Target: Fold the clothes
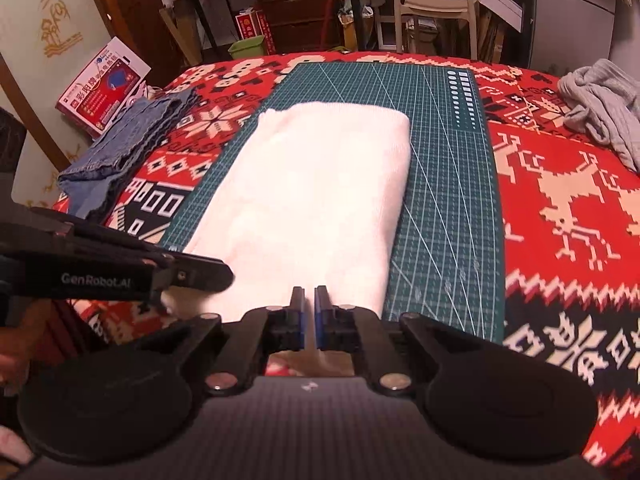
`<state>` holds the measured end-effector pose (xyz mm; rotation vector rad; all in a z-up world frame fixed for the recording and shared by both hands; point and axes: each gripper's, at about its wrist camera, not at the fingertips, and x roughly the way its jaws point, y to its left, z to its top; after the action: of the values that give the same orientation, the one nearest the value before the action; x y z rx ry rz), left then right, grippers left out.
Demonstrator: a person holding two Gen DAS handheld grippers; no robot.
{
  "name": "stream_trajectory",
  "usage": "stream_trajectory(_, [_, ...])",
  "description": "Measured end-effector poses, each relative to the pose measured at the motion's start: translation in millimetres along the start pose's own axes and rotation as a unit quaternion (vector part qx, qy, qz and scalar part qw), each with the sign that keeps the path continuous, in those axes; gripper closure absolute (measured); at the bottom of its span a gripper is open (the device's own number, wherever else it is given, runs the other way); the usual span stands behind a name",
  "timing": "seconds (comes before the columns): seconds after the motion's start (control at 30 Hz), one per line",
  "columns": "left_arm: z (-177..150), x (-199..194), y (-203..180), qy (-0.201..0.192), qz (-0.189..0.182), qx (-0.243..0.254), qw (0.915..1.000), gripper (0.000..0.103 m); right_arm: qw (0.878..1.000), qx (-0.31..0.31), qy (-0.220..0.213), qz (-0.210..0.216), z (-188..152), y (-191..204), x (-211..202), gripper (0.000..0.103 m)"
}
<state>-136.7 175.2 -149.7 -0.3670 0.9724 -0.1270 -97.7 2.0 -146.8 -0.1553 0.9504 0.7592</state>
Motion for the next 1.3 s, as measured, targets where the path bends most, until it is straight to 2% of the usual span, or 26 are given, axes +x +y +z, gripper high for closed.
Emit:
stream_trajectory(0.27, [-13.1, -13.4, -2.0, 0.002, 0.011, 0.006, 0.9999, 0.101, 1.000, 0.002, 0.003, -0.007, -14.1, -1.5, -16.6, 0.100])
stream_trajectory(0.4, [-13.4, -26.0, -5.6, -0.014, -0.011, 0.003, 0.9998, 0.101, 1.000, 0.013, -0.010, -0.011, -15.2, -6.5, -31.9, 0.097])
stream_trajectory(0.5, [-7.7, -25.8, -10.3, -0.028, -0.013, 0.007, 0.9995, 0.101, 0.999, 0.018, -0.027, -0.016, -9.6, -11.1, -39.3, 0.097])
stream_trajectory(0.63, [1.2, -17.1, -16.9, -0.034, -0.006, 0.017, 0.9993, 0.101, 0.999, 0.002, -0.039, -0.019, 0.7, -6.0, -31.1, 0.097])
stream_trajectory(0.83, [5.0, -0.7, -20.8, -0.022, 0.009, 0.018, 0.9996, 0.101, 0.998, -0.020, -0.046, -0.028, 7.7, 5.6, -15.0, 0.097])
stream_trajectory(1.0, [4.0, 8.0, -22.2, -0.013, 0.016, 0.020, 0.9996, 0.101, 0.998, -0.013, -0.026, -0.048, 5.9, -2.7, -4.3, 0.097])
stream_trajectory(1.17, [-0.2, 2.2, -19.2, -0.018, 0.004, 0.013, 0.9998, 0.101, 0.999, 0.009, -0.015, -0.032, -4.2, -12.4, -17.7, 0.097])
stream_trajectory(1.3, [1.5, 2.7, -23.0, -0.017, -0.011, 0.010, 0.9998, 0.101, 0.998, 0.018, -0.016, -0.058, -8.4, -32.2, -22.5, 0.096])
